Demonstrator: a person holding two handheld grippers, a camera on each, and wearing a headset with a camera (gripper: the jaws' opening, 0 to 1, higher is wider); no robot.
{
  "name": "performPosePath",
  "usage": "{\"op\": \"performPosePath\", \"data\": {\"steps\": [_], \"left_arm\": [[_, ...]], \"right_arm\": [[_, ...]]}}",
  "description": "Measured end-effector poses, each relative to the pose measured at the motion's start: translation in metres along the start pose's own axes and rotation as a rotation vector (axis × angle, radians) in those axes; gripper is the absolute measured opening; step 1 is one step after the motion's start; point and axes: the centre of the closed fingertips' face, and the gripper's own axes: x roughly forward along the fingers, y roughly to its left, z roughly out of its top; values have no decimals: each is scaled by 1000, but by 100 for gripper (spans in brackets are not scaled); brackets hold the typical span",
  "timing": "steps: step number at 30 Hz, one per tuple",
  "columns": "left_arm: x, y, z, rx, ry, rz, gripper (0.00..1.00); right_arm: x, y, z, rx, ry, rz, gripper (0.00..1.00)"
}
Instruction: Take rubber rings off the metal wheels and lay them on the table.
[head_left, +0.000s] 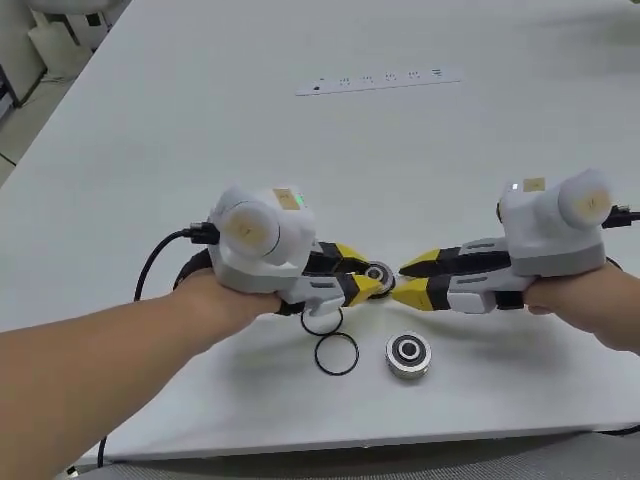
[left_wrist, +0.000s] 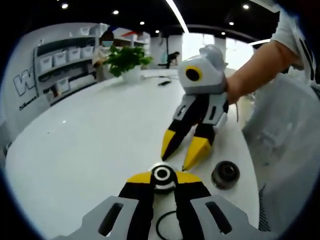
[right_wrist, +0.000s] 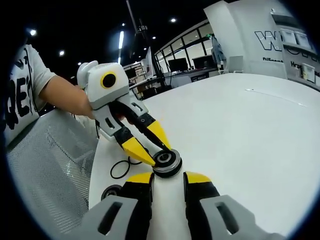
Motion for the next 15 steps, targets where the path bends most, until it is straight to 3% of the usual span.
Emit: {"op": "performPosePath", "data": {"steps": [15], "left_arm": [[1,-1,-1,-5,4,10,14]], "right_arm": [[7,0,-2,-13,8,0,18]]}}
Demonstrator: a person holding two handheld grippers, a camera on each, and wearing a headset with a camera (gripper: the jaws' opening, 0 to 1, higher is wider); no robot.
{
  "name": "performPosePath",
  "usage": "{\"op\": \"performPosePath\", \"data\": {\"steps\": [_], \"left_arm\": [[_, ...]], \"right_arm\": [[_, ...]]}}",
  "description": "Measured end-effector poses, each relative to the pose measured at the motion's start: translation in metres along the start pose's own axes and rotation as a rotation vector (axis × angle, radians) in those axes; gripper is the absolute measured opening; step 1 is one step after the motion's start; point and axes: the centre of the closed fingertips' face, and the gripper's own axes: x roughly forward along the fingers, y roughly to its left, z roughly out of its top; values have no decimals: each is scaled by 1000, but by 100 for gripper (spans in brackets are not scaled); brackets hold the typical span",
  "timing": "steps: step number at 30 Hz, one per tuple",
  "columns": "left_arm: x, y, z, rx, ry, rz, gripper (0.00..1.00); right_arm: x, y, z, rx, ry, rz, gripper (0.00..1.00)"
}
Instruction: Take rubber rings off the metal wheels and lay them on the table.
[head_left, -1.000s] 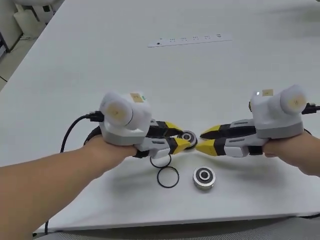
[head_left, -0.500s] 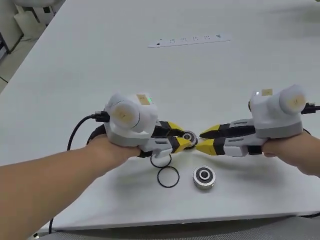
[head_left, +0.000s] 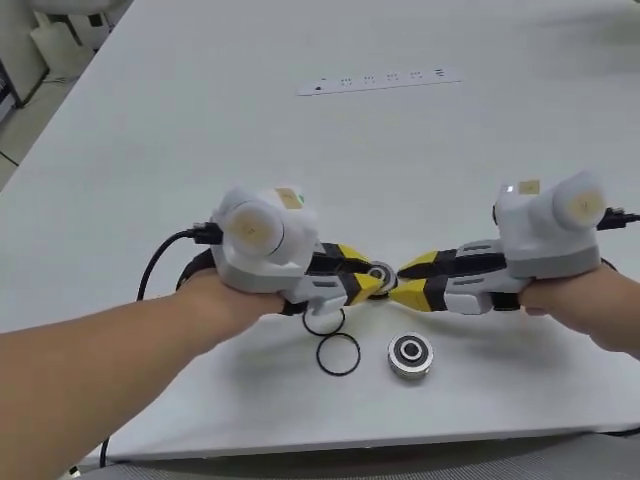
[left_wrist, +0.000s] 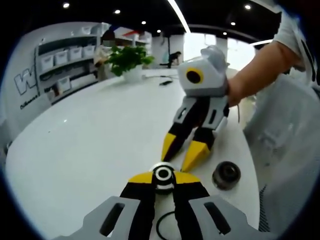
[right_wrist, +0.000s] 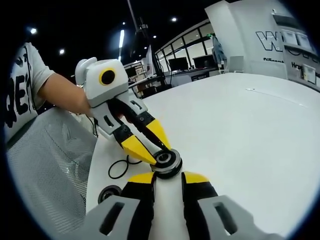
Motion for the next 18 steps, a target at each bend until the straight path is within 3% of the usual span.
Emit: {"op": "performPosePath", "data": {"steps": [9,18], "left_arm": [[0,0,1,-6,-1,0,14],[0,1,1,-9,1,4,13]], "right_arm": [[-1,0,-2,4,0,10,10],[-4,-6,1,57,-7,-3,0]]}}
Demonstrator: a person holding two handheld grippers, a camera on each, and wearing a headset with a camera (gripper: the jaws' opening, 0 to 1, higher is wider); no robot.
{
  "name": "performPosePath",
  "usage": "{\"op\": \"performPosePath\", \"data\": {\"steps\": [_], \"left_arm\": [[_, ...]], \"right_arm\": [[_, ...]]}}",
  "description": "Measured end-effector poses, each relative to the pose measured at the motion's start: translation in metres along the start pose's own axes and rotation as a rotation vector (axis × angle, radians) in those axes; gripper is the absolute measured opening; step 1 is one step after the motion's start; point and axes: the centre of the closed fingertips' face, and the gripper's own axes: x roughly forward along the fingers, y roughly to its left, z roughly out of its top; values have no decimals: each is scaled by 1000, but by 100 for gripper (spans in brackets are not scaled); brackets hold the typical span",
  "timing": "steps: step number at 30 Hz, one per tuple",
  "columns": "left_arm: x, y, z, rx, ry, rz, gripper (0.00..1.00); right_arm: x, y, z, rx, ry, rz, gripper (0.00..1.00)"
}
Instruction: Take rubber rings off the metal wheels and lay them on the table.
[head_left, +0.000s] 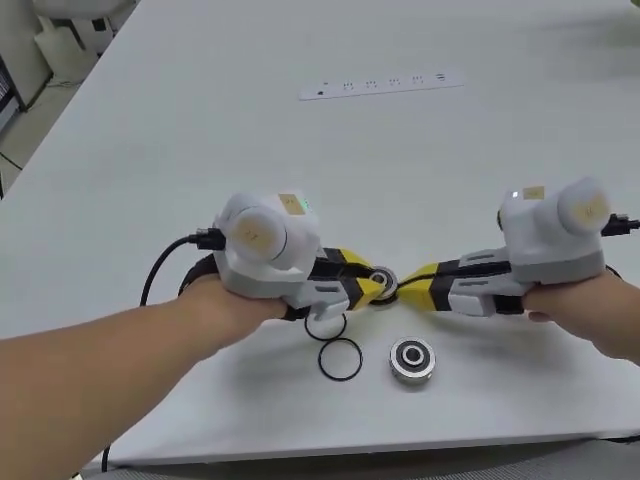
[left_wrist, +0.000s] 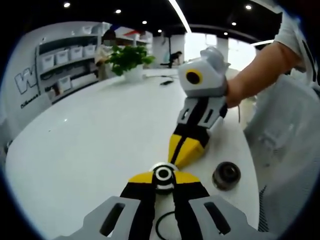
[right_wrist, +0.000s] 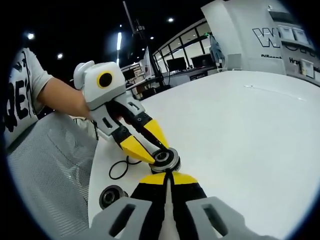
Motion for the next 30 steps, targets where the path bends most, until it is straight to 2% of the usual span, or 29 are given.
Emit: {"op": "performPosePath", "data": {"steps": [6,12,19,22,30], "left_arm": [[0,0,-1,8,9,2,13],[-1,0,-2,2,15,2,12],[-1,0,-2,10,32,8,12],[0,0,-2,20,41,15,12],[1,-1,-1,16,41,16,12]], "right_arm": [[-1,-1,1,80,-30,-7,0],[-5,-4,9,181,-104,-22,0],[-3,1,12,187,-111,-19,0],[-3,4,13,159,-107,-15,0],[-4,8,13,158,-105,3,0]]}}
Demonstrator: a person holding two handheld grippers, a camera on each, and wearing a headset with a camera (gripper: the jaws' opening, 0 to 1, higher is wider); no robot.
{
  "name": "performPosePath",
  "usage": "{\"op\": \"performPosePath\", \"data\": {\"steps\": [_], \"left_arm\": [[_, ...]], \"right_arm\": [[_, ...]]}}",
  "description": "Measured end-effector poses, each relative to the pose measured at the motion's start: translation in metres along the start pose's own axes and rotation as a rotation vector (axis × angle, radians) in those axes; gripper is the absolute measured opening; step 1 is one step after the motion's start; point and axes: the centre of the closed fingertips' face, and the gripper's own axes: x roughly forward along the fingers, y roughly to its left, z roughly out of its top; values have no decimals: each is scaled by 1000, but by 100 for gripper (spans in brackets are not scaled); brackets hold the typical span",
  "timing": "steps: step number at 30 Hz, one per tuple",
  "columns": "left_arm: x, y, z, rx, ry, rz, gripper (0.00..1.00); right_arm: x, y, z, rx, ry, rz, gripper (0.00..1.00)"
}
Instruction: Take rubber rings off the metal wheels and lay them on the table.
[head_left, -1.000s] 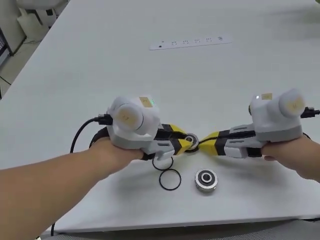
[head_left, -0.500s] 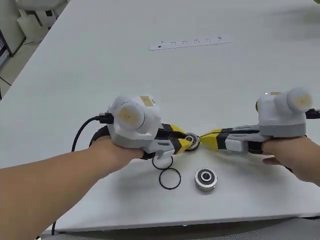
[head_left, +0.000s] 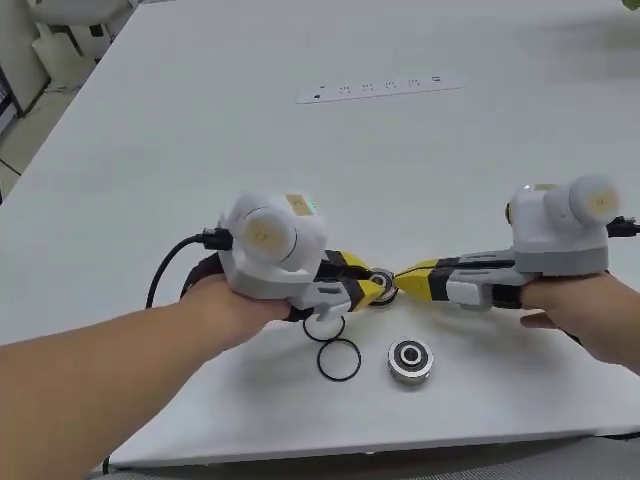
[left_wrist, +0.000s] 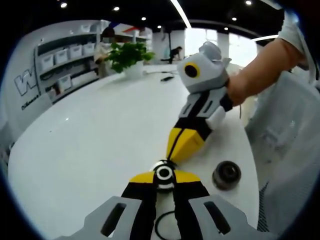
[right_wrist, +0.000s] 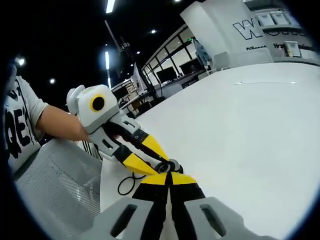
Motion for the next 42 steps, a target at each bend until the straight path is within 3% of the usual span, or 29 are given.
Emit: {"op": "performPosePath", "data": {"steps": [28,33,34,42], "left_arm": [[0,-1,1,7,-7,-8,11],[0,-1,1,8,-10,-6,12],[0,-1,1,7,-12,-6,12],[0,-1,1,0,-20,-2,12]], "right_arm": [[2,11,6,21,-40,43,0],[4,23,11,22,-53,98,0],[5,24,10,-4,-46,89,0],[-3,6,7,34,-55,23,0]]}}
